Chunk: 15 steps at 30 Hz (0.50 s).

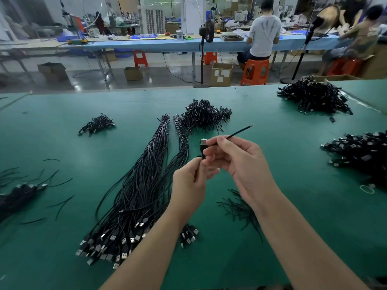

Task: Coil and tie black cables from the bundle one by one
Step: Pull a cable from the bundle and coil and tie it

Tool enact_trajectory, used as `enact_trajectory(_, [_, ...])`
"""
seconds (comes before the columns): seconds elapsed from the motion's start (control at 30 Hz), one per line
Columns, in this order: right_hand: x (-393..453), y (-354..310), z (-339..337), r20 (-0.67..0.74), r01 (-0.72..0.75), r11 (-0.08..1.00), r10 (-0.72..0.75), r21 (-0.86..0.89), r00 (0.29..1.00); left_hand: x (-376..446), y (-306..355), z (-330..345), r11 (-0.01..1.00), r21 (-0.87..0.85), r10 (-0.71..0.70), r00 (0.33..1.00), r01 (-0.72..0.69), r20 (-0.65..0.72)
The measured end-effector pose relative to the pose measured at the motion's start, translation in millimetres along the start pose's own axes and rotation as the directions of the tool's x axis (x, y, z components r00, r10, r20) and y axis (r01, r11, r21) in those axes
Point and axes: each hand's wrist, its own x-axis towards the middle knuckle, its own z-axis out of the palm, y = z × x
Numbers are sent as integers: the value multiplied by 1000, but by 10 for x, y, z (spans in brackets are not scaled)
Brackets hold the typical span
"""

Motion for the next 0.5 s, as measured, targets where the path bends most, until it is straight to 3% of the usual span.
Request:
enact_trajectory(0.07, [-89, 26, 44, 23, -9, 1000, 9, 26, 1000, 29, -29, -24, 986, 164, 50, 995, -36, -84])
enact_trajectory(0.13, [-181, 105, 73, 39, -25, 998, 23, 50, 999, 77, -21, -43, 985, 169, 41, 987, -15, -152])
enact_trajectory(0.3, [-255, 351, -21, 7, -202, 953, 205, 226, 979, 156, 103, -41, 975, -215, -131, 936, 61, -327])
enact_trajectory(0.4, [-224, 516, -76, -4, -331, 869, 357, 368, 934, 190, 168, -32, 855, -505, -311, 896, 119, -316])
enact_trajectory(0.5, [-223, 653, -53, 20, -413, 798, 451, 439, 892, 213, 251, -15, 738, -660, -403, 876, 139, -266])
